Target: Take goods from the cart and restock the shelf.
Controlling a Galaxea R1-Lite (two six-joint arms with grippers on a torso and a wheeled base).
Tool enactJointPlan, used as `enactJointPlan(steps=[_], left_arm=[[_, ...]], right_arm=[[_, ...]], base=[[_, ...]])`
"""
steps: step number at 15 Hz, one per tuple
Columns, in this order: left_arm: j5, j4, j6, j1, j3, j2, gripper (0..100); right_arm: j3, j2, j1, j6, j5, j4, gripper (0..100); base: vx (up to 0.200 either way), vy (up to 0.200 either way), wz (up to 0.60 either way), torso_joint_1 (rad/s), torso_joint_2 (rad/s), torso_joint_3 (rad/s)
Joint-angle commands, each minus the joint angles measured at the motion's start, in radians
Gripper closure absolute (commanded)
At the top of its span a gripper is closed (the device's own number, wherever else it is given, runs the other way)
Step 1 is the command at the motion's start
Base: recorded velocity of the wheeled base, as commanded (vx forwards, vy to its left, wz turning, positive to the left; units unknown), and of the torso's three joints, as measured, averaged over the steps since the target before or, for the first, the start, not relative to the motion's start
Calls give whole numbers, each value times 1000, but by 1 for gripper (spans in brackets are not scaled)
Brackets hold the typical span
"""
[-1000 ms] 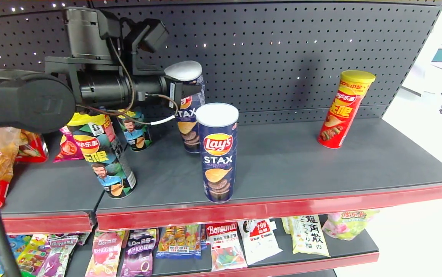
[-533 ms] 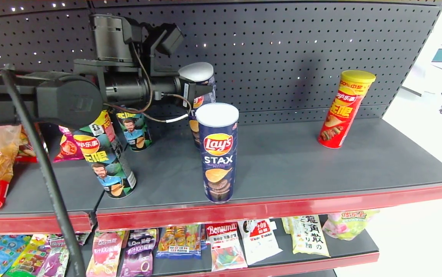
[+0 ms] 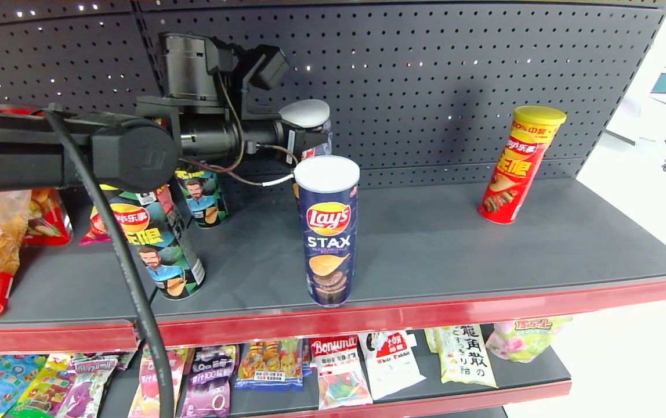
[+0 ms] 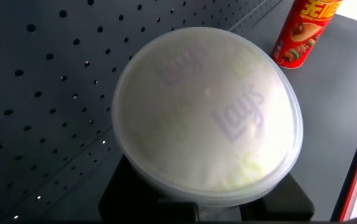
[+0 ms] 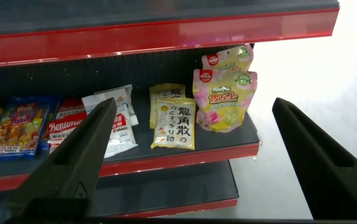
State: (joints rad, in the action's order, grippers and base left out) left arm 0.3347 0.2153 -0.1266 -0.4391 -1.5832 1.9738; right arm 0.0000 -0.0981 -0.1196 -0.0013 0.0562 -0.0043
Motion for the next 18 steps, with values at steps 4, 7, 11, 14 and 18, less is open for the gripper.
enactJointPlan(steps=[4,7,11,14,18], left_arm=[[-2,1,-1,-7,-57,51,100],[-5,1,-7,-7,-61,66,100],[-9,1,-8,-6,-84,92,100],[-9,-1,-10,-6,-101,103,100],[-8,-7,-8,-7,-100,106,100]], right_arm=[[0,-2,0,0,1,0,0],[0,-2,0,0,1,0,0],[0,-2,0,0,1,0,0],[0,-2,0,0,1,0,0],[0,-2,0,0,1,0,0]], base=[[0,0,0,0,0,0],[0,0,0,0,0,0],[0,0,0,0,0,0],[0,0,0,0,0,0],[0,0,0,0,0,0]])
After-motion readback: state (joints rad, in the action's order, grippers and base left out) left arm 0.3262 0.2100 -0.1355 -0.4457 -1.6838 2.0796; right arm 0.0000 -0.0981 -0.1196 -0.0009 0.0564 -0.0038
